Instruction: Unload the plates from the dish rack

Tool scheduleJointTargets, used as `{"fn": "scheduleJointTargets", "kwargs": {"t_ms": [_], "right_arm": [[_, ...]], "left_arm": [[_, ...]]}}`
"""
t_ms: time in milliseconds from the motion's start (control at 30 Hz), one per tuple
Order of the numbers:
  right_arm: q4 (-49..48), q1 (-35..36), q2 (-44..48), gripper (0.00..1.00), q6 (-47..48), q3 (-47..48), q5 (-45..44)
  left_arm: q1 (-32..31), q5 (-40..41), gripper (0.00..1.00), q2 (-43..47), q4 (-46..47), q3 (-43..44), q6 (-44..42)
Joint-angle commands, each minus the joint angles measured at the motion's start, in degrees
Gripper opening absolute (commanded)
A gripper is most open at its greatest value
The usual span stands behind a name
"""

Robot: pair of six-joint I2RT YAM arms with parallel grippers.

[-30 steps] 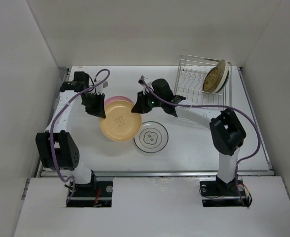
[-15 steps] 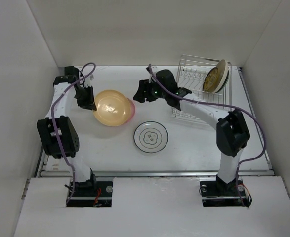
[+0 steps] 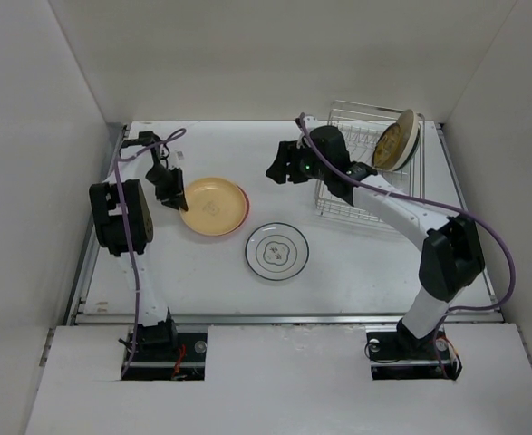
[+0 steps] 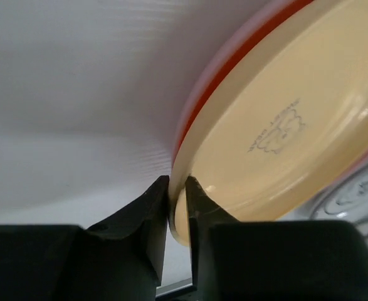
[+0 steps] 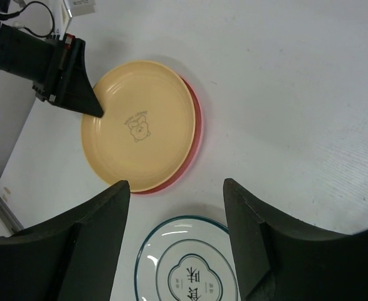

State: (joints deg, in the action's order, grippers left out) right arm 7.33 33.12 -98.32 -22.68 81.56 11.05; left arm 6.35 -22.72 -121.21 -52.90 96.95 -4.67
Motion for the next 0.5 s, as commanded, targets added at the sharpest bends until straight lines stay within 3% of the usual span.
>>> {"fn": "scheduleJointTargets", "kwargs": {"t_ms": [0,33,167,433,467], "right_arm": [[-0.83,0.36,2.08,0.67,0.44,-0.52,-0.77],[-0.83,0.36,2.61,0.67,0.96,-0.52,-0.77],[-0.21,-0.17,3.66,0.67,0.97,-0.52,-2.6],[3.82,-2.01,8.31,0.67,1.49,-0.52,-6.64],[4.61,-2.62,8.32,0.71,1.49,-0.52,-8.13]], "left_arm": [[-2.65,9.68,0.16,1.59,-0.89,0.88,-2.01],[-3.18,10.76,0.3,1.59,-0.88,0.88,-2.01],[-4.59,14.1,0.42,1.59,-0.88,0.88,-2.01],[-6.44,18.85,0.46,0.97,-0.88,-0.27,-2.63],[-6.44,18.85,0.46,1.5,-0.88,-0.27,-2.11]]}}
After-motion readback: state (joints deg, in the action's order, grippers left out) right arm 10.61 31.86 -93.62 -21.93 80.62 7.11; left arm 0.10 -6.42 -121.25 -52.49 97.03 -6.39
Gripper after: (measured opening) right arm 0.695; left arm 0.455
